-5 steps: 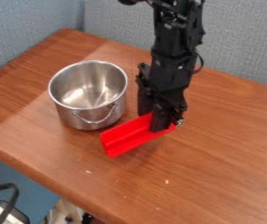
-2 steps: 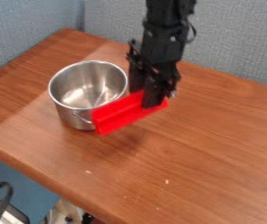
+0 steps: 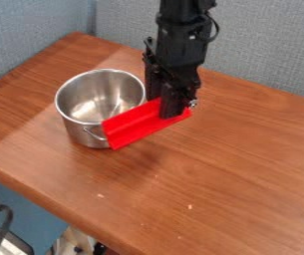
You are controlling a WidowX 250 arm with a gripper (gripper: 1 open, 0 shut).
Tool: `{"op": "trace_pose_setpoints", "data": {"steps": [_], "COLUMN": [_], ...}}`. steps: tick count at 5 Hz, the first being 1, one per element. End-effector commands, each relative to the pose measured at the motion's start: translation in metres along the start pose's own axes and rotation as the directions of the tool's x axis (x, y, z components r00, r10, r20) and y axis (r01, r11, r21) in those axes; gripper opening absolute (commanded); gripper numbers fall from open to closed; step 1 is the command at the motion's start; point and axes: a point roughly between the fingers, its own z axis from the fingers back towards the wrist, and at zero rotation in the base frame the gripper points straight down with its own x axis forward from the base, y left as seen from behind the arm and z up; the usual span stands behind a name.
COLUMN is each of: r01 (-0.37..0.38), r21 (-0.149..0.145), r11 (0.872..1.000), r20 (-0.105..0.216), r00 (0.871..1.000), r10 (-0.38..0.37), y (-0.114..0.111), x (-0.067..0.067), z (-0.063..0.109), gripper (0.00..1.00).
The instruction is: Move the red object from the metal pot to the table
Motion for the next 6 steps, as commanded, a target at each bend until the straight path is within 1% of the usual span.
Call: {"op": "trace_pose_setpoints", "data": {"steps": [1,2,3,4,5,6], "r01": [0.03,0.048,0.051,0.049,0.107,0.113], "r21": [0.019,0.013,0.017,0.016,0.03,0.029], "r11": [0.999,0.999,0.999,0.999,0.994,0.993], "r20": [0.048,0.053,0.056,0.06,0.075,0.079], "r00": [0.998,0.997,0.997,0.997,0.991,0.99], "r10": [-0.03,-0.049,-0.052,-0.05,-0.109,-0.115], "y": [-0.004,-0.019,-0.004,0.004,0.002,-0.003], "x": [0.004,0.01,0.004,-0.006,-0.008,-0.014], "z": [0.002,-0.003,-0.007,-0.01,-0.01,-0.007], "gripper": [0.0,0.0,0.0,0.0,0.0,0.0]}}
